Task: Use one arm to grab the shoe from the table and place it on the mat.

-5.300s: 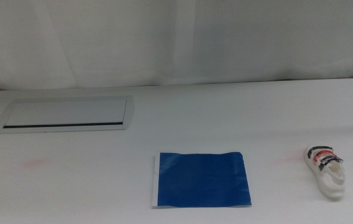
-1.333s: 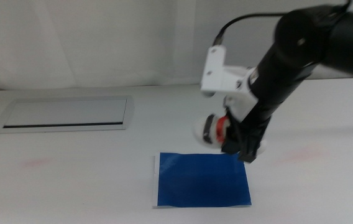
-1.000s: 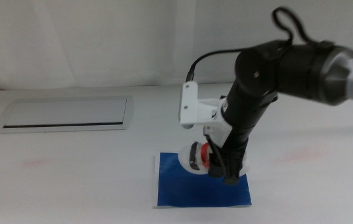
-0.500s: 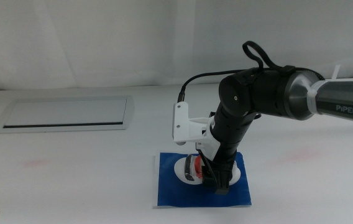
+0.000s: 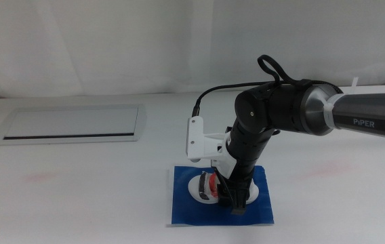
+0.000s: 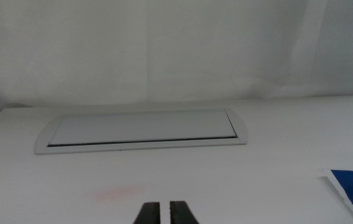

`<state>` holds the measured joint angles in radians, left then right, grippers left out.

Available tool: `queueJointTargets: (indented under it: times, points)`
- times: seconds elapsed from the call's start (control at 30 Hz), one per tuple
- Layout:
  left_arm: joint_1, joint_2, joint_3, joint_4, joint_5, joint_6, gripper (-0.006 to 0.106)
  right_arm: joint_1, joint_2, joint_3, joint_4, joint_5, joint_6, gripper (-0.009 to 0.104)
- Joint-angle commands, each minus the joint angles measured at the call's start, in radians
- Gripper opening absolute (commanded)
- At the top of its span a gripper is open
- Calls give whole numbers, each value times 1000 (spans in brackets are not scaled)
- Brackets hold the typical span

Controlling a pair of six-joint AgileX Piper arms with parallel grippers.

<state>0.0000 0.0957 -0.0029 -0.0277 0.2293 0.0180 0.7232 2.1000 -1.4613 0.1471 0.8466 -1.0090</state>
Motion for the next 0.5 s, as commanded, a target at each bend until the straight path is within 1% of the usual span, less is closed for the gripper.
queueJointTargets:
  times: [0.0, 0.03, 0.07, 0.13, 0.17, 0.23, 0.47]
  points:
    - [0, -4, 39, -6, -8, -4, -3, 4, 12, -3, -3, -2, -12, -2]
    - [0, -4, 39, -6, -8, -4, -3, 4, 12, -3, -3, -3, -16, 8]
    - [0, -4, 39, -6, -8, -4, -3, 4, 12, -3, -3, -19, -16, 54]
    - [0, -4, 39, -6, -8, -4, -3, 4, 12, -3, -3, -32, -16, 80]
    - [0, -4, 39, -6, -8, -4, -3, 4, 12, -3, -3, -45, -13, 91]
    - [0, -4, 39, -6, -8, -4, -3, 4, 12, -3, -3, -64, -2, 103]
    - [0, -4, 39, -6, -8, -4, -3, 4, -51, -3, -6, -57, 14, 103]
